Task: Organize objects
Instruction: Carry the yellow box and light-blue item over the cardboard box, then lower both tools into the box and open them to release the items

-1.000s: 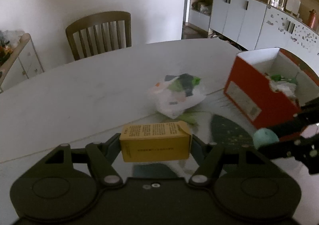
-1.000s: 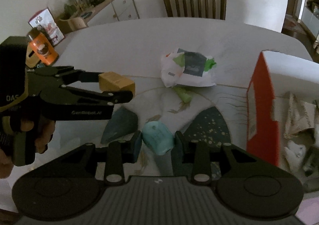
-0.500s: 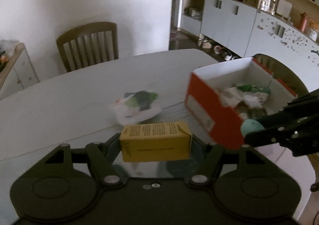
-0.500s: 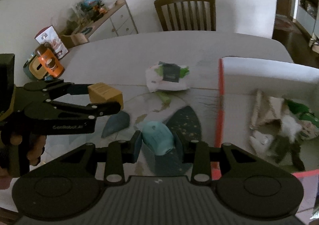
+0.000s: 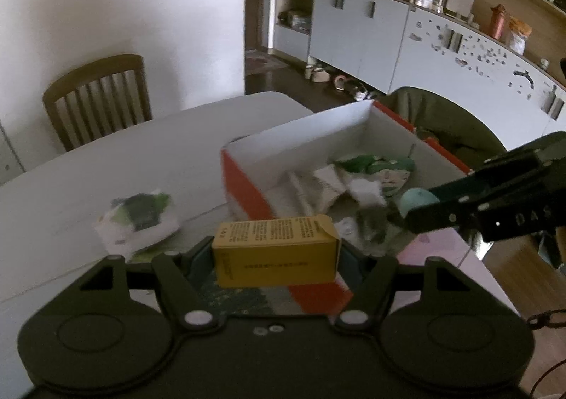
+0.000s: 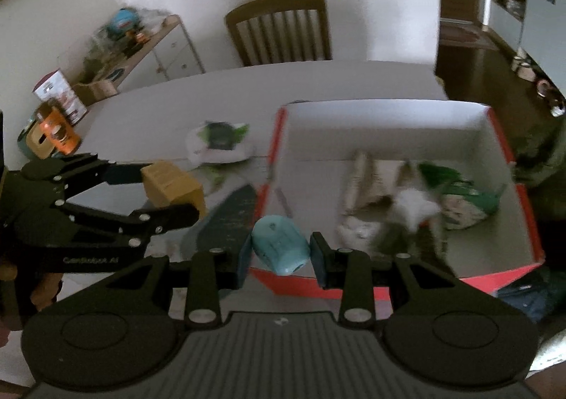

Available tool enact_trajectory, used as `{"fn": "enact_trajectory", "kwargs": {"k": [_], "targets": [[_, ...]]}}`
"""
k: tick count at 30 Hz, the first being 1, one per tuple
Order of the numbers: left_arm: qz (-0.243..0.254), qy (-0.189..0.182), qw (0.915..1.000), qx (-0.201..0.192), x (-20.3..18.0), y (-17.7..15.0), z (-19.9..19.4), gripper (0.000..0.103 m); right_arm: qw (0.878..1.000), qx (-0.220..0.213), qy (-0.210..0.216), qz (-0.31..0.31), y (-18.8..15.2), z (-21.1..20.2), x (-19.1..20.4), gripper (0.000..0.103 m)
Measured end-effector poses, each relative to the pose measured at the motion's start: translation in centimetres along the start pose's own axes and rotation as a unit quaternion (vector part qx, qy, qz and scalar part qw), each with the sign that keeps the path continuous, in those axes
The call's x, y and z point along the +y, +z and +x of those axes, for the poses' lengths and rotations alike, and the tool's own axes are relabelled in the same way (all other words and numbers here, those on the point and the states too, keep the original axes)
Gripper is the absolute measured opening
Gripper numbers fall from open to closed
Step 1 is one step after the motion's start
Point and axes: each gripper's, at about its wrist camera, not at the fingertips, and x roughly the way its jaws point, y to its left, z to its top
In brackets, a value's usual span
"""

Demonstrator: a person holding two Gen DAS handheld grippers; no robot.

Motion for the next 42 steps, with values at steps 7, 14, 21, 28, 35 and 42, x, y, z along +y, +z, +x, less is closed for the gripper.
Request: {"fn": "enact_trajectory", "kwargs": {"k": [7, 14, 21, 28, 35, 42], "targets": [[0.013, -0.008, 0.9999, 0.006, -3.1, 1.4, 2.1, 0.071, 1.0, -0.005, -0.021, 0.017, -0.1, -0.7, -4.7, 0.035], [0.02, -0.003, 0.9996, 0.019, -5.1, 2.8, 4.9, 0.071, 0.999, -0.005, -0.037, 0.025, 0.2, -0.5, -8.4, 0.035], [0.026, 0.017, 0.9988, 0.038, -6.0, 4.5, 8.6, 0.071, 0.998, 0.012, -0.059, 0.013, 0.7, 1.4, -11.1, 0.035], [0.02, 0.033, 0.9966, 0.073, -6.7, 5.4, 12.4, 0.071, 0.998, 0.039, -0.051, 0.023, 1.2, 3.7, -13.3, 0.035], [0.019, 0.047, 0.9927, 0.109, -7.0, 5.8, 15.0, 0.07, 0.996, 0.067, -0.052, 0.001, 1.5, 5.9, -13.6, 0.035], [0.011, 0.053, 0.9888, 0.139, -7.0, 5.9, 16.8, 0.07, 0.994, 0.098, -0.055, -0.013, 1.0, 8.2, -14.0, 0.035]]}}
